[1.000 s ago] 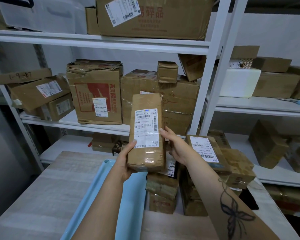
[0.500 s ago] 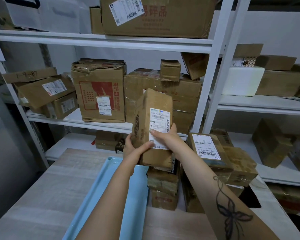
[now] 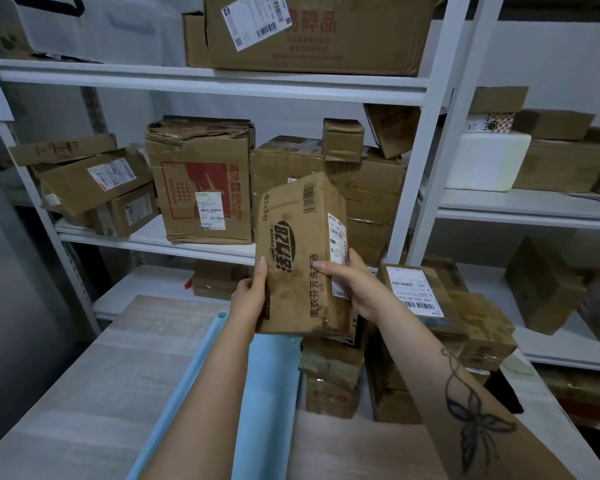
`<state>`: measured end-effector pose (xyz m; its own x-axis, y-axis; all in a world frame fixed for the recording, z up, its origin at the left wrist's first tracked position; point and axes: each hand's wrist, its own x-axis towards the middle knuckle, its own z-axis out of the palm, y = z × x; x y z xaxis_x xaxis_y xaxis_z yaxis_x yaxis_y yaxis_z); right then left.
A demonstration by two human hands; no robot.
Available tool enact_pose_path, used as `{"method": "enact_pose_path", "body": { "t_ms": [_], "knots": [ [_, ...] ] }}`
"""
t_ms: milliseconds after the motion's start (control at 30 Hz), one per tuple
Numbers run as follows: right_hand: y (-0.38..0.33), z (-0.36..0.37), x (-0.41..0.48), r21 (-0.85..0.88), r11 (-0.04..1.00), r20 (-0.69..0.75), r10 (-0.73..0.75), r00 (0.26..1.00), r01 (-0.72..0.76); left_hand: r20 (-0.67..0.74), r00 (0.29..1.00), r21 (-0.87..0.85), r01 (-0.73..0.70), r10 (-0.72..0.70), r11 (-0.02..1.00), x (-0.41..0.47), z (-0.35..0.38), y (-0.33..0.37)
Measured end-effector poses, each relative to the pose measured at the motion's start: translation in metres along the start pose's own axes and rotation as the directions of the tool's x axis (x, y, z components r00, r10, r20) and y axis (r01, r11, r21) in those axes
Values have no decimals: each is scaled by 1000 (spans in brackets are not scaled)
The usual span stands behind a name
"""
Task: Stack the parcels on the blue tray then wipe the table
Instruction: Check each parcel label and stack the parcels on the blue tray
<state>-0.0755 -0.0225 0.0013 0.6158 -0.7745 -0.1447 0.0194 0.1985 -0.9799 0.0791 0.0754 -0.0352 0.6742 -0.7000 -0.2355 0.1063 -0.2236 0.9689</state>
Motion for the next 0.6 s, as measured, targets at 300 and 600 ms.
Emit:
{"method": "enact_pose_path", "body": {
  "t_ms": [300, 600],
  "knots": [
    [6, -7, 1, 202, 979, 82, -19, 996, 2, 295, 952, -257, -6, 84, 966, -5, -7, 10],
    [-14, 1, 6, -67, 997, -94, -33, 995, 27, 241, 952, -174, -148, 188, 974, -7, -9, 19]
  ]
}}
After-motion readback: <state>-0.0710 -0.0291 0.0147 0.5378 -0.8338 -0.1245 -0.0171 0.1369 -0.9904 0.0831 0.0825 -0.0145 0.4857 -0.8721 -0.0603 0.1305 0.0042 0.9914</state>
